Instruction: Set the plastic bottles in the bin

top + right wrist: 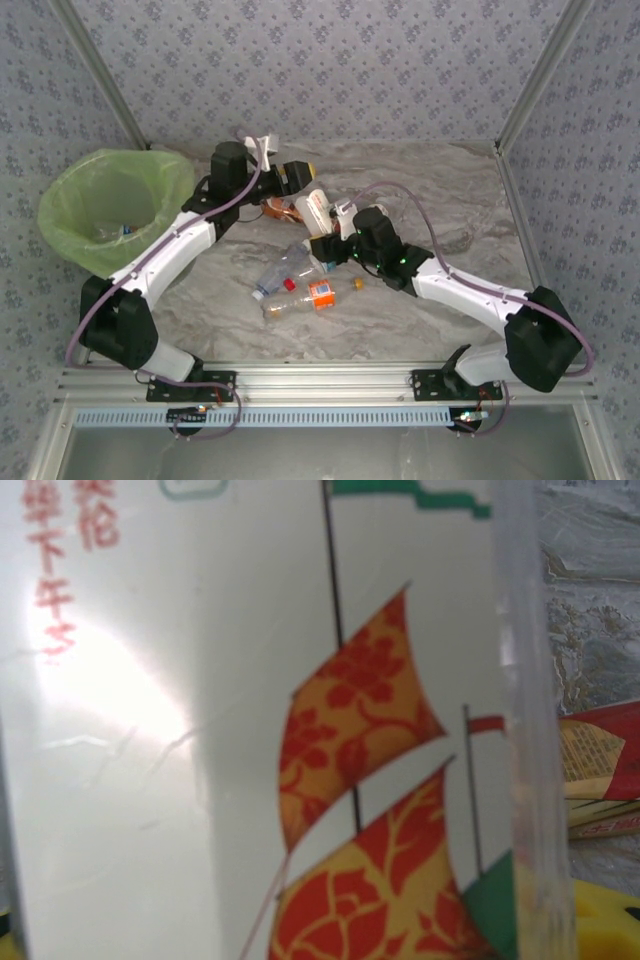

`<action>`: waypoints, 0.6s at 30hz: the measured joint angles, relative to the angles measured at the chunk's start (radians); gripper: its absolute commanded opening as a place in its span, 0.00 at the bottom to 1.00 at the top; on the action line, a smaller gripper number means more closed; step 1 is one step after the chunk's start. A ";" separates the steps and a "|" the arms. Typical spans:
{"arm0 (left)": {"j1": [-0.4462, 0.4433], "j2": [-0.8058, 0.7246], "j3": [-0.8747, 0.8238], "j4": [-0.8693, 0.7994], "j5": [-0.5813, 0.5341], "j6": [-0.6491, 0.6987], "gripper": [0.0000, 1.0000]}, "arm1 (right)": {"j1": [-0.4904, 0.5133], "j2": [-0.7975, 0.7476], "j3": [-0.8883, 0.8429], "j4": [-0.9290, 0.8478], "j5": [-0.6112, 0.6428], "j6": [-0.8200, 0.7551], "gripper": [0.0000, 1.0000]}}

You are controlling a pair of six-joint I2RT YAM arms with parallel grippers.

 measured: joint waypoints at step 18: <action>-0.006 0.000 0.000 -0.023 -0.030 -0.037 0.28 | 0.012 0.021 0.005 0.014 -0.002 0.015 0.68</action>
